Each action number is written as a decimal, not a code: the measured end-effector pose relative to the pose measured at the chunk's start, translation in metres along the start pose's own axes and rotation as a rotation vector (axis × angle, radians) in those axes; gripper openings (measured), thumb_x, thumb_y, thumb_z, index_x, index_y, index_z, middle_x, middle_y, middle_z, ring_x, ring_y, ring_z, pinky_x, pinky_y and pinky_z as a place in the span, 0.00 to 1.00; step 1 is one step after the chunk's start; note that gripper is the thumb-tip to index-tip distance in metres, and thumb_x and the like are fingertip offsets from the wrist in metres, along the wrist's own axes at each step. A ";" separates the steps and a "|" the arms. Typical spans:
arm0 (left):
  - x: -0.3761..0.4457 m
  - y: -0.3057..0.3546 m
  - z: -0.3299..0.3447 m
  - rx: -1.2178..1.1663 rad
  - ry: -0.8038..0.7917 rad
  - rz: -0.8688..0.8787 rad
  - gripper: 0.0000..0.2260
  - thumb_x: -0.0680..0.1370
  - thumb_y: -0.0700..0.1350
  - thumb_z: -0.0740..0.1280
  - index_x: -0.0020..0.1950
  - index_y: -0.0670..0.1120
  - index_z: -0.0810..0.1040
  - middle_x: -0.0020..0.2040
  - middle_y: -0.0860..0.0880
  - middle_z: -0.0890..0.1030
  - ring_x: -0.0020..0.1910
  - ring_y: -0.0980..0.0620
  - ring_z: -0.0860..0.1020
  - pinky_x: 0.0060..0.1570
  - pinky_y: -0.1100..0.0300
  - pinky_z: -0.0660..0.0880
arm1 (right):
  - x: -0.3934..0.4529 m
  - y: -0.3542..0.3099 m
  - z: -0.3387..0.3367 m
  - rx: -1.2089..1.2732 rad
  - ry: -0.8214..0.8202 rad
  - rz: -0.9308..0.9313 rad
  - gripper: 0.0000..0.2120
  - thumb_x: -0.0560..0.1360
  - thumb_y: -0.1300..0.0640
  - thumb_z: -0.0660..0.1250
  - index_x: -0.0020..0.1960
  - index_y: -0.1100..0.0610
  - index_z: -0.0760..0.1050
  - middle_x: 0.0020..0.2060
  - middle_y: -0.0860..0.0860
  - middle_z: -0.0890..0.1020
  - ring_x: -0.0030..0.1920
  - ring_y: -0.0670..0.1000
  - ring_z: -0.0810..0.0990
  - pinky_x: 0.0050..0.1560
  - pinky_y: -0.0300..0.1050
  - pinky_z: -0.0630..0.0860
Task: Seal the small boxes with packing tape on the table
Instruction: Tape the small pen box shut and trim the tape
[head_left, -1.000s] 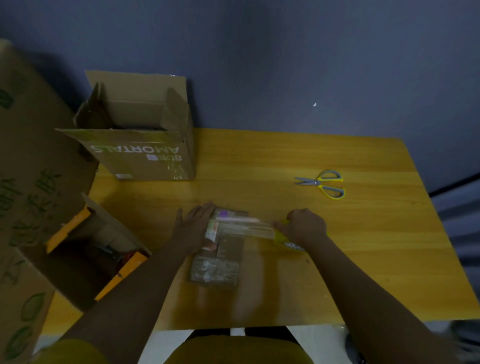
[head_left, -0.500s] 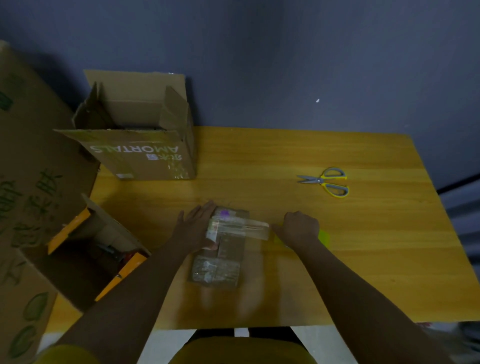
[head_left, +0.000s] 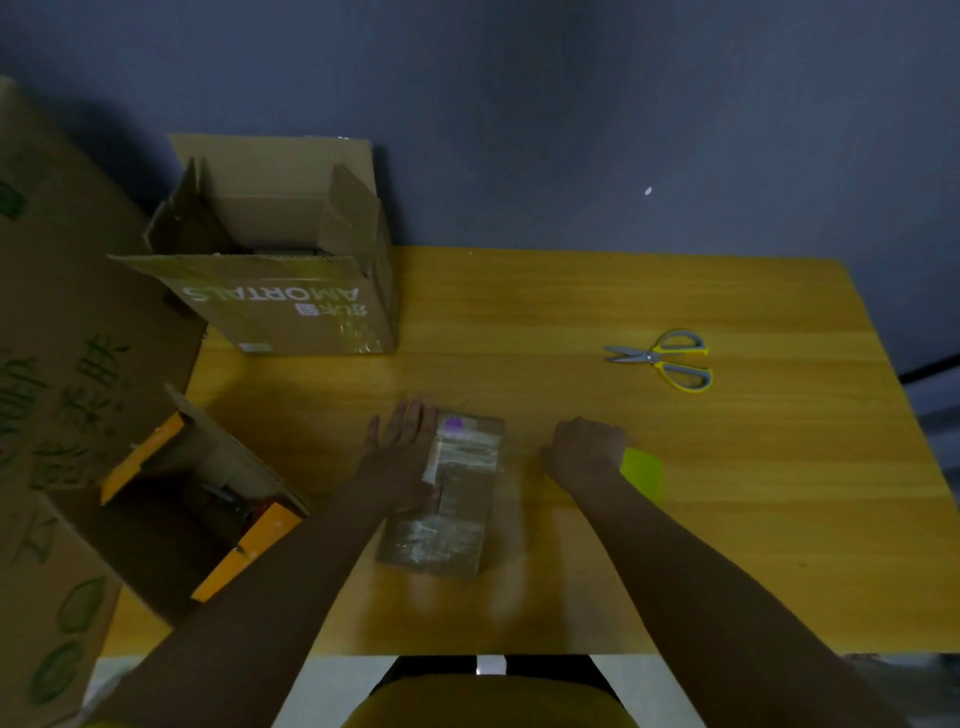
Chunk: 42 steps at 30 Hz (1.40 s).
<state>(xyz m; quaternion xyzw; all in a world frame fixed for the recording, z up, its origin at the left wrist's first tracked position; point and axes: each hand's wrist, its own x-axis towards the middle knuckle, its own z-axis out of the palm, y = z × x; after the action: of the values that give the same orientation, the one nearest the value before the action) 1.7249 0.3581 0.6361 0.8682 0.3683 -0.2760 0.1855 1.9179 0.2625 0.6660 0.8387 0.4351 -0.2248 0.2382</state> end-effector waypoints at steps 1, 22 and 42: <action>-0.002 0.004 0.002 -0.004 0.019 0.015 0.41 0.80 0.54 0.61 0.77 0.44 0.32 0.76 0.46 0.30 0.75 0.45 0.31 0.72 0.42 0.36 | 0.001 -0.001 0.000 -0.006 -0.007 0.000 0.17 0.81 0.49 0.56 0.65 0.54 0.73 0.62 0.52 0.77 0.63 0.56 0.76 0.63 0.50 0.69; 0.022 0.066 0.047 -0.118 0.288 -0.108 0.36 0.79 0.67 0.39 0.76 0.45 0.58 0.75 0.39 0.62 0.74 0.37 0.60 0.68 0.33 0.52 | 0.007 0.005 0.005 0.002 0.023 -0.045 0.15 0.80 0.50 0.57 0.62 0.53 0.76 0.60 0.51 0.79 0.61 0.55 0.77 0.57 0.48 0.69; 0.021 0.051 0.029 -0.376 0.351 -0.242 0.35 0.78 0.68 0.47 0.78 0.54 0.39 0.78 0.47 0.33 0.76 0.45 0.32 0.72 0.41 0.38 | 0.007 0.010 0.004 0.023 0.001 -0.059 0.14 0.80 0.52 0.57 0.60 0.54 0.76 0.57 0.52 0.79 0.59 0.55 0.78 0.57 0.48 0.72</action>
<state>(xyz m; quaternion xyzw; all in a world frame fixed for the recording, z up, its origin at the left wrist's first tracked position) 1.7646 0.3208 0.6069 0.8029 0.5403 -0.0685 0.2424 1.9291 0.2593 0.6607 0.8283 0.4572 -0.2364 0.2216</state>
